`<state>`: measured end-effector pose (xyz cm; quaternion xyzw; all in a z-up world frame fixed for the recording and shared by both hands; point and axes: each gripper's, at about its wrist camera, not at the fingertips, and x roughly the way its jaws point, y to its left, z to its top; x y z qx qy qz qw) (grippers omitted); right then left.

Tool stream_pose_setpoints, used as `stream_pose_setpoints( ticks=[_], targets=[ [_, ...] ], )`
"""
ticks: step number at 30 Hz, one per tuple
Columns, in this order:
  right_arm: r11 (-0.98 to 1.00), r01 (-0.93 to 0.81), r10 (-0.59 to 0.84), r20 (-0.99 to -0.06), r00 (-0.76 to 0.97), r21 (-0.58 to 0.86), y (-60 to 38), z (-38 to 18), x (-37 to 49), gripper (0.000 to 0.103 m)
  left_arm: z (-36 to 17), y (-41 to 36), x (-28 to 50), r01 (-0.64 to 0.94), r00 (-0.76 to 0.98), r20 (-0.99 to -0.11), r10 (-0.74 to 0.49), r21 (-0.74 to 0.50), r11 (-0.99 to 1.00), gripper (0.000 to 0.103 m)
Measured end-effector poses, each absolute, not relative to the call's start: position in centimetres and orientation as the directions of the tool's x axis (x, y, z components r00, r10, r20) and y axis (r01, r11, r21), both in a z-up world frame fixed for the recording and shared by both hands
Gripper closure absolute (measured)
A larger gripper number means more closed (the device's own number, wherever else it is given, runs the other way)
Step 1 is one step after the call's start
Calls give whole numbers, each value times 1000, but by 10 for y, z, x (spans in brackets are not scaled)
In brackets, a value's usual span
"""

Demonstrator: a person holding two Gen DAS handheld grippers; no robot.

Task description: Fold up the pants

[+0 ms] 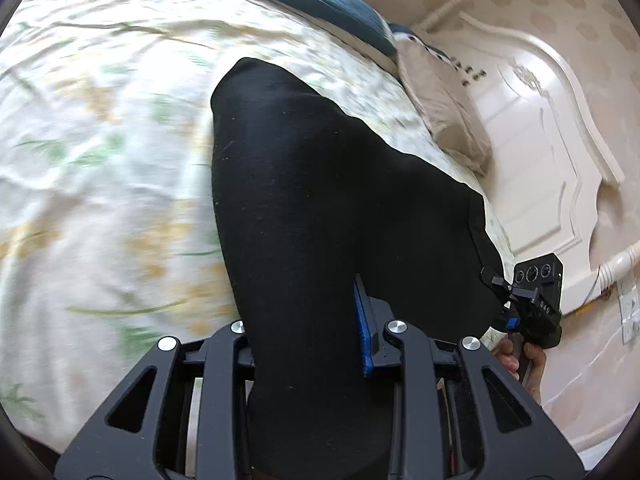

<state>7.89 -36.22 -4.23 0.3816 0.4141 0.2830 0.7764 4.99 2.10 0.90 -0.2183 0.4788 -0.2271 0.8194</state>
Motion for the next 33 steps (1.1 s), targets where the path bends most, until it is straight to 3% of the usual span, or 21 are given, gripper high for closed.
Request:
stream_pose_setpoints(
  ticks=[7,19,22,25,27,28,33],
  targets=[
    [540,-155,784,-428,450,827,-329,-46,88,57,2,67,31,121,469,-670,-575,-596,794,75],
    [512,-129,789,-405,461,849,-339,-59,81,60,-3,69,27,146,475,-647,-597,-611,778,70],
    [502,-131,794,-397,460,855,-336,-60,77,59,-3,70,26,162,495,-642,-586,-595,787,56],
    [533,-141,783,-423,455,834,-342,-53,75,49,3,79,17,166,522,-625,-581,-593,788,44],
    [574,-167,756,-441,483,802,-349,-40,73,37,8,87,17,176,540,-611,-579,-590,788,28],
    [583,-176,747,-437,501,793,-355,-33,74,32,14,93,17,186,557,-601,-573,-583,791,27],
    [481,-167,792,-345,504,861,-377,-34,112,26,19,102,55,244,542,-588,-600,-573,782,19]
  ],
)
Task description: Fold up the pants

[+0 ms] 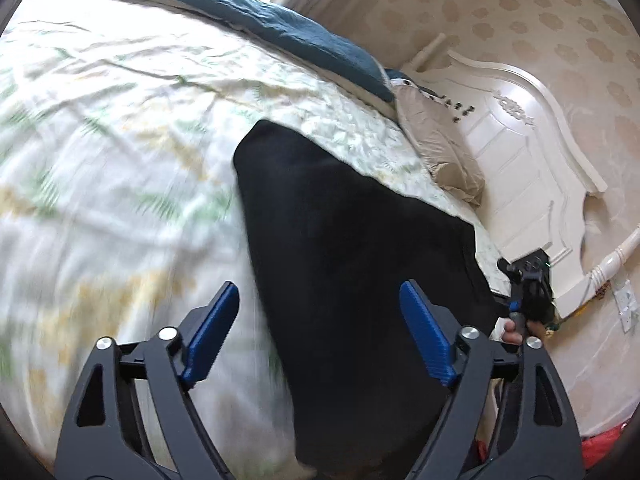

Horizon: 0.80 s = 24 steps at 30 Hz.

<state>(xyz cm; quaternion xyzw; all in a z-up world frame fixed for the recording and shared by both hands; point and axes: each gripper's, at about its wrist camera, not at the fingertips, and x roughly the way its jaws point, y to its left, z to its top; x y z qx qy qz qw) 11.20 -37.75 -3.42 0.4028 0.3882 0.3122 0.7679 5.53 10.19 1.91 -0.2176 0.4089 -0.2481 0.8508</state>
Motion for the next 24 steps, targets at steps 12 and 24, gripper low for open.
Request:
stream_pose_setpoints(
  ticks=[12,24],
  targets=[
    [516,-164,814,-421,401,841,-332,-45,184,51,-7,86,159,227,443,-649,-618,-586,778,34],
    [513,-238,808,-370,459,825,-318,-9,209,68,30,84,196,282,469,-657,-590,-521,805,81]
  ],
)
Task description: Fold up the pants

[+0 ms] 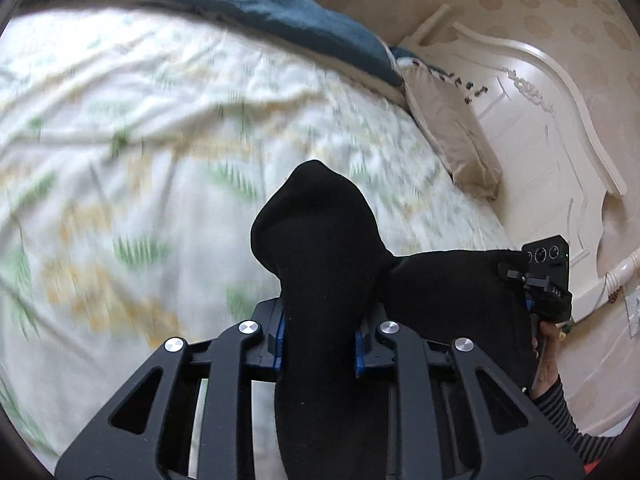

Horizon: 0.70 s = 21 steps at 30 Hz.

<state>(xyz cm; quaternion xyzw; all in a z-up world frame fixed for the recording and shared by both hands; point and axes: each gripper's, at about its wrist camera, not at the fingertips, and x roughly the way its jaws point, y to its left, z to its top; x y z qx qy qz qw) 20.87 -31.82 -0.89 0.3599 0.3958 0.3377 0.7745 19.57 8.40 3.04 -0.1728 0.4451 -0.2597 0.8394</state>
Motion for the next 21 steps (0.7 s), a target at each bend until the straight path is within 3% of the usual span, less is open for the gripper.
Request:
stream_pose_setpoints(
  ticks=[5,11,21],
  targets=[
    [492,-237,805,-334,491,837,-313,-5,262,68,45,84,248,265,515,-667,-539,-474,840,81],
    [491,-141,798,-379,469,860,-312,-44,314,68,10,79,295,210,464,-747,-477,-431,878,80],
    [408,-128,830,-308,466,904,-318,-71,314,68,-5,91,292,212,472,-706,-528,-490,845,78]
  ],
)
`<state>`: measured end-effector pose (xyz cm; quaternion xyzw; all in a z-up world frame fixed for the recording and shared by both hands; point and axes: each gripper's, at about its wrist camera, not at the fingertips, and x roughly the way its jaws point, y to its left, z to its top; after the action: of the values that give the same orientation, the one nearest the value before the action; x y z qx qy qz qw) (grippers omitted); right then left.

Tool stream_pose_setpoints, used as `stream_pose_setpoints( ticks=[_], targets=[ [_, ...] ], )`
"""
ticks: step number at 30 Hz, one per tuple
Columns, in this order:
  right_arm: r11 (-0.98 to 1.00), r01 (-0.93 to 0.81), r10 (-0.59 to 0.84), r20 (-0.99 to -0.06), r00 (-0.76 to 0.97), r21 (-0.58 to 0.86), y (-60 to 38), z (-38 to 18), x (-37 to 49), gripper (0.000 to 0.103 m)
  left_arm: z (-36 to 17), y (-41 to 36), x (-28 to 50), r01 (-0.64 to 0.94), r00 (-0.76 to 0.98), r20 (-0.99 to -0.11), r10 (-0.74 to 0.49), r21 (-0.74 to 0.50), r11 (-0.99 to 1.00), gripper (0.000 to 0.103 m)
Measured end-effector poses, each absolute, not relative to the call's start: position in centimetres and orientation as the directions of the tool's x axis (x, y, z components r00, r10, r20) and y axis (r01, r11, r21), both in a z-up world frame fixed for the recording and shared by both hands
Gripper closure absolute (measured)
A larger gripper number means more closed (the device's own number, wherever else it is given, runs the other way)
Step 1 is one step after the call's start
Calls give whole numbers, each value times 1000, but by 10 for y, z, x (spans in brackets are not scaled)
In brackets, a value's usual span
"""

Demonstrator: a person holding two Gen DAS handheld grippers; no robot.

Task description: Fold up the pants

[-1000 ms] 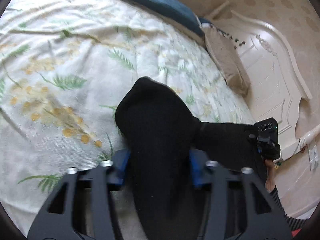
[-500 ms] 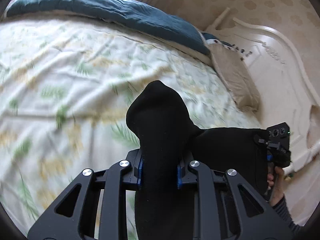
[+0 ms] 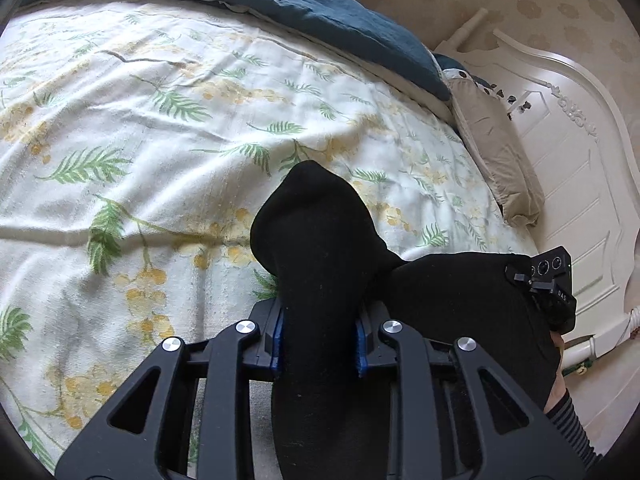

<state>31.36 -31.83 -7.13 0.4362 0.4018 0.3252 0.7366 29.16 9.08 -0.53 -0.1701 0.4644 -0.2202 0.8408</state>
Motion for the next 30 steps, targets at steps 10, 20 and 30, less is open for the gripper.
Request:
stream_pose_setpoints(
  ticks=[10,20,30],
  targets=[
    [403,-143,829,-294,475,904,-329,-80,304,69,-8,92,291,211,476,-699,-534,-498,841,76],
    [403,-151,829,-290,478,903,-330,-80,301,68,-11,95,288,213,478,-688,-546,-512,832,72],
    [392,-122,797,-271,539,912,-349,-55,249,33,-7,123,235,177,504,-656,-562,-558,810,30]
  ],
)
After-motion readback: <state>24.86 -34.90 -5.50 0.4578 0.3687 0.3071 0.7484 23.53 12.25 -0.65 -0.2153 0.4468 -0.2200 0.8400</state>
